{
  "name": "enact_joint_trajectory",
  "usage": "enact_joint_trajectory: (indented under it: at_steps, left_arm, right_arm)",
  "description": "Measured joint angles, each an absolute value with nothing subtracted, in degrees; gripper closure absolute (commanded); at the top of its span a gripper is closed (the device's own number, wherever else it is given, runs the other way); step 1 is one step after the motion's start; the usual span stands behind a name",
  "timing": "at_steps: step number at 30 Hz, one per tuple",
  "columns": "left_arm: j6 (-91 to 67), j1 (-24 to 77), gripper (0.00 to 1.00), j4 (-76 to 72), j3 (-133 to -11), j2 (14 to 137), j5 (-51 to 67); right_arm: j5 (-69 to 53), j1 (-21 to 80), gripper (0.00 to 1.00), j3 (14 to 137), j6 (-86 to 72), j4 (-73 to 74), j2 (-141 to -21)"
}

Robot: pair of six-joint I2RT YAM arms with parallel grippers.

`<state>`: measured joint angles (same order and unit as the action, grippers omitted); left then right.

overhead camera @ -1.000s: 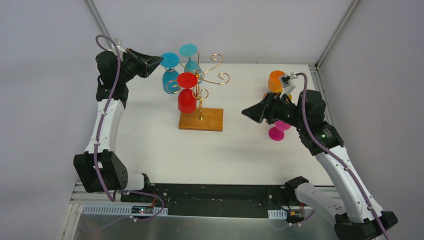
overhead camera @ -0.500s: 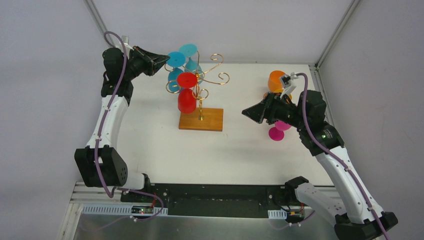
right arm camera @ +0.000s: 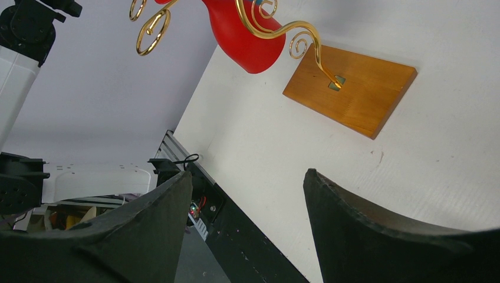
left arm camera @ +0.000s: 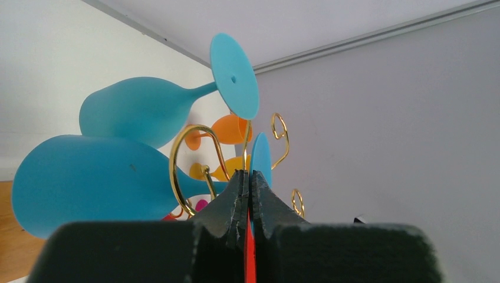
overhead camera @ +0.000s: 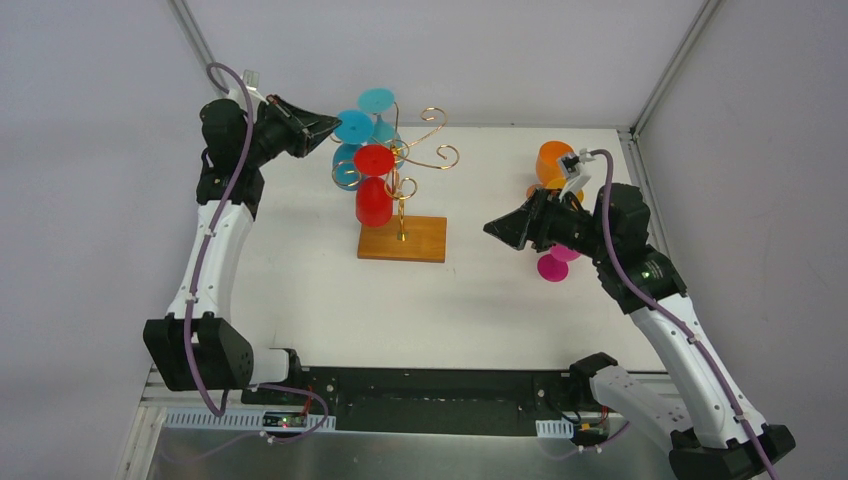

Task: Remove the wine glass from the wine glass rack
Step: Pick up the wine glass from the wine rack.

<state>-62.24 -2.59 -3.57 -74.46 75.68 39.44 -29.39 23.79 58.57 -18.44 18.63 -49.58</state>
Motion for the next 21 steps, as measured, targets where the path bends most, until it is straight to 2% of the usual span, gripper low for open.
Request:
enact_joint_trajectory:
  at_steps: [21]
  left_arm:
    - [-51.11,-2.61,1.00,8.03,-72.99,66.32,35.77]
  right_arm:
    - [-29.41,24.36,0.28,58.43,-19.07,18.63,-49.47]
